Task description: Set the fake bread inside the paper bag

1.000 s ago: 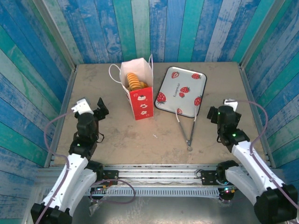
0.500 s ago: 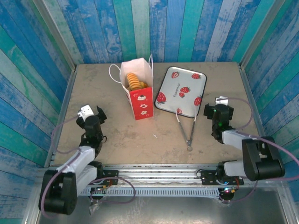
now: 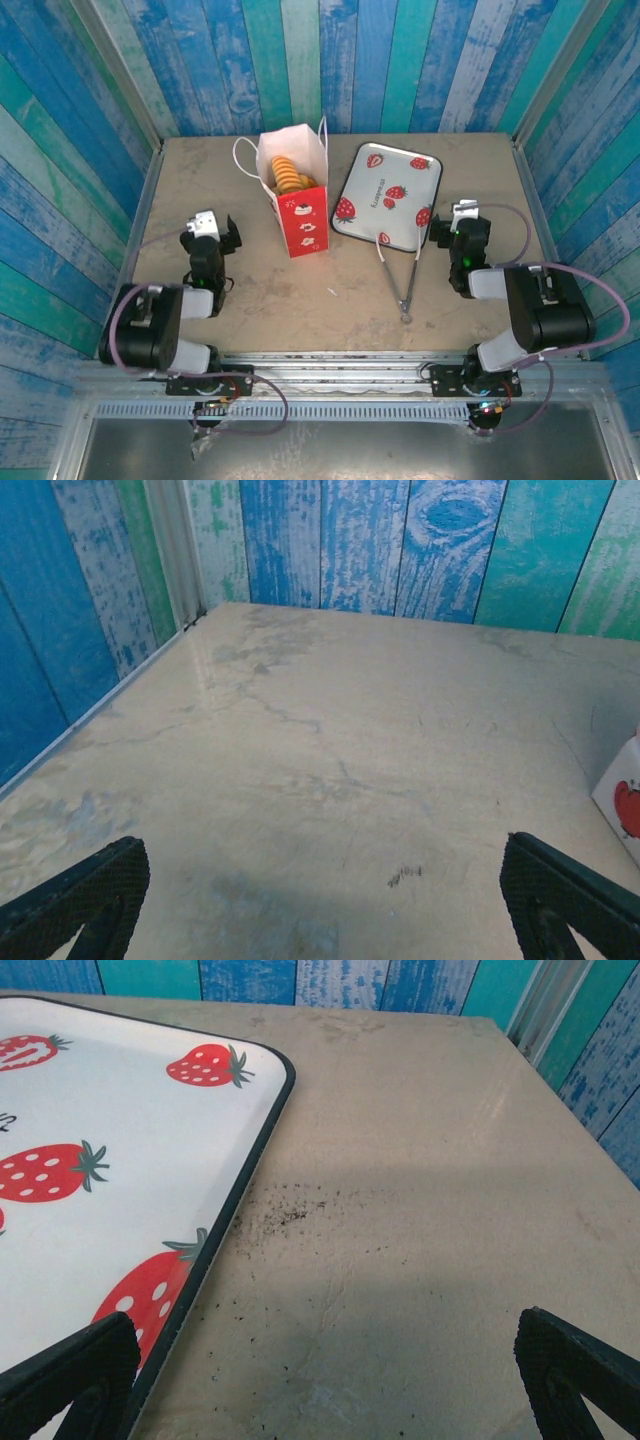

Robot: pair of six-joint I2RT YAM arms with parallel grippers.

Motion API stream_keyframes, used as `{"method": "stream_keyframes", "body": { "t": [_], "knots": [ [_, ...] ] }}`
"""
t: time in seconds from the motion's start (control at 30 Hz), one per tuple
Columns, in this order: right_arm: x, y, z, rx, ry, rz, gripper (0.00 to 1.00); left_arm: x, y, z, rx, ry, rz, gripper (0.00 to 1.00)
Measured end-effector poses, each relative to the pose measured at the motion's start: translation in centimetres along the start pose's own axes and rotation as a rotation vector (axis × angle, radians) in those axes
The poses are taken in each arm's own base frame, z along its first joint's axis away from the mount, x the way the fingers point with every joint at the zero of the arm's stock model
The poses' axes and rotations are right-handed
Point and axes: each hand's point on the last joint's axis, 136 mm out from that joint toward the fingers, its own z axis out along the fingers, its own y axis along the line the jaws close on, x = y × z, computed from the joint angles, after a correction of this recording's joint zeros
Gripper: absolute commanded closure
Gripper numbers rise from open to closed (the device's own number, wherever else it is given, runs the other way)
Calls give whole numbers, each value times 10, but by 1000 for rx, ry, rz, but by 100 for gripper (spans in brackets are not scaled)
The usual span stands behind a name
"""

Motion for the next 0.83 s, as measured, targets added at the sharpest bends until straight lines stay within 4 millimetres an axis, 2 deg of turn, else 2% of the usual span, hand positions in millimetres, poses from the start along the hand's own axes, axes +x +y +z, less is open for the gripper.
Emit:
{"method": "stream_keyframes", "body": {
  "t": [0.07, 0.2, 0.33, 0.83],
  "knots": [
    [0, 1, 0, -3, 0, 0, 0, 10, -3, 3, 18, 25, 20, 6],
    [-1, 1, 0, -7, -1, -1, 0, -1, -10, 6, 64, -9, 24, 6],
    [-1, 2, 0, -10, -1, -1, 0, -8, -9, 9, 71, -27, 17, 6],
    [-1, 2, 0, -11, -1, -1, 0, -8, -11, 9, 87, -25, 16, 6]
  ]
}}
